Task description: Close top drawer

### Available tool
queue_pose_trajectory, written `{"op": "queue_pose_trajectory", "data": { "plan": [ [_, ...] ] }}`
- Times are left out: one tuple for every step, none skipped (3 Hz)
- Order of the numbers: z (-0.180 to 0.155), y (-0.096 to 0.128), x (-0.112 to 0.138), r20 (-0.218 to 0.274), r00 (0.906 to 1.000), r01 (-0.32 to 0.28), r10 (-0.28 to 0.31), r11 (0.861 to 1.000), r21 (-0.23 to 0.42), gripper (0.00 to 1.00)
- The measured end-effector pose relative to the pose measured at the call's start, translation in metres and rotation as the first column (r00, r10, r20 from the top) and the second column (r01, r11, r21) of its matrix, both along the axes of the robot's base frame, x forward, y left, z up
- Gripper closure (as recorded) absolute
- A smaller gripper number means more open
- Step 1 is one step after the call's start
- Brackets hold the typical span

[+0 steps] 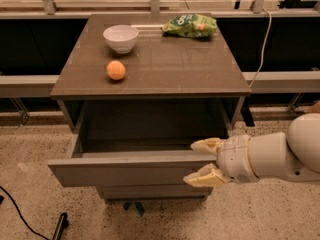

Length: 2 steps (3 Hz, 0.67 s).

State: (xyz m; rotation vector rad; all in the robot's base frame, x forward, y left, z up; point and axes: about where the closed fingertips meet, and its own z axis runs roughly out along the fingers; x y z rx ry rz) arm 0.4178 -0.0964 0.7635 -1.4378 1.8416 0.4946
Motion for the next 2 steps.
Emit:
{"op": "queue_pose_trajectory", "data": {
  "plan": [
    [-0.026,-0.001,0.008,0.049,0.9985,-0.025,0.022,0.998,0.056,0.65],
    [-0.058,-0.004,0.014,0.072,0.9971,-0.031,0.025,0.995,0.09,0.88]
  ]
}}
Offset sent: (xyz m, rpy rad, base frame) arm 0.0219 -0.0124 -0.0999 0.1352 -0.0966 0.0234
